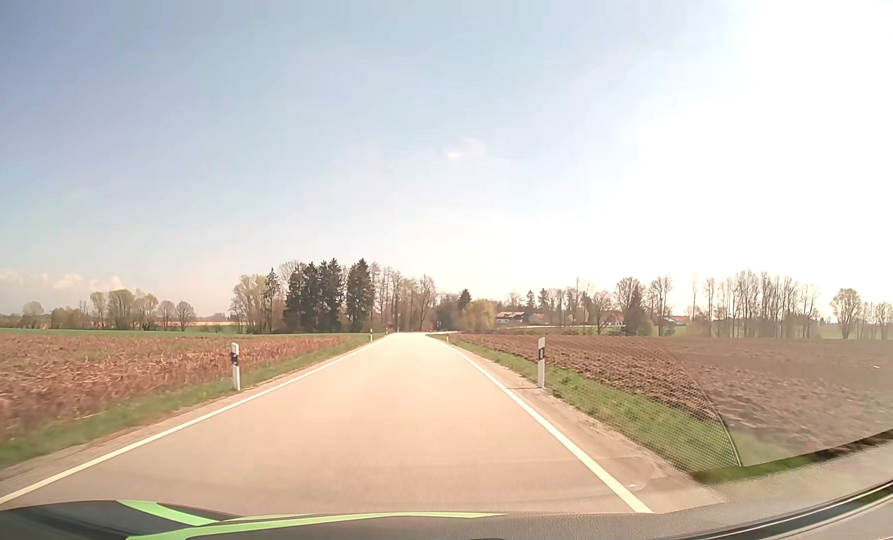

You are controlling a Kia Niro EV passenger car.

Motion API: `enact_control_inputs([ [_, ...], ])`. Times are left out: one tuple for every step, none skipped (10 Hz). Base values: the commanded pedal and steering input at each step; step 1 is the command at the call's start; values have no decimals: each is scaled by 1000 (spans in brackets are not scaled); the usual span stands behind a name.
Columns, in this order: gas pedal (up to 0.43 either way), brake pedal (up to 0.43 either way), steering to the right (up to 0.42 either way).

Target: Follow the waypoints while adhering to traffic rules and regulations

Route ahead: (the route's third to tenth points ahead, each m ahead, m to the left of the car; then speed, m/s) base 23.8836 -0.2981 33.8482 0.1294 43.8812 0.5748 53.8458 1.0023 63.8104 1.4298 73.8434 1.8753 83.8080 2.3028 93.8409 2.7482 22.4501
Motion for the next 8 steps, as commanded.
enact_control_inputs([
  [240, 0, -10],
  [240, 0, -10],
  [240, 0, -10],
  [228, 0, -10],
  [228, 0, -10],
  [228, 0, -10],
  [228, 0, -10],
  [228, 0, -10],
])
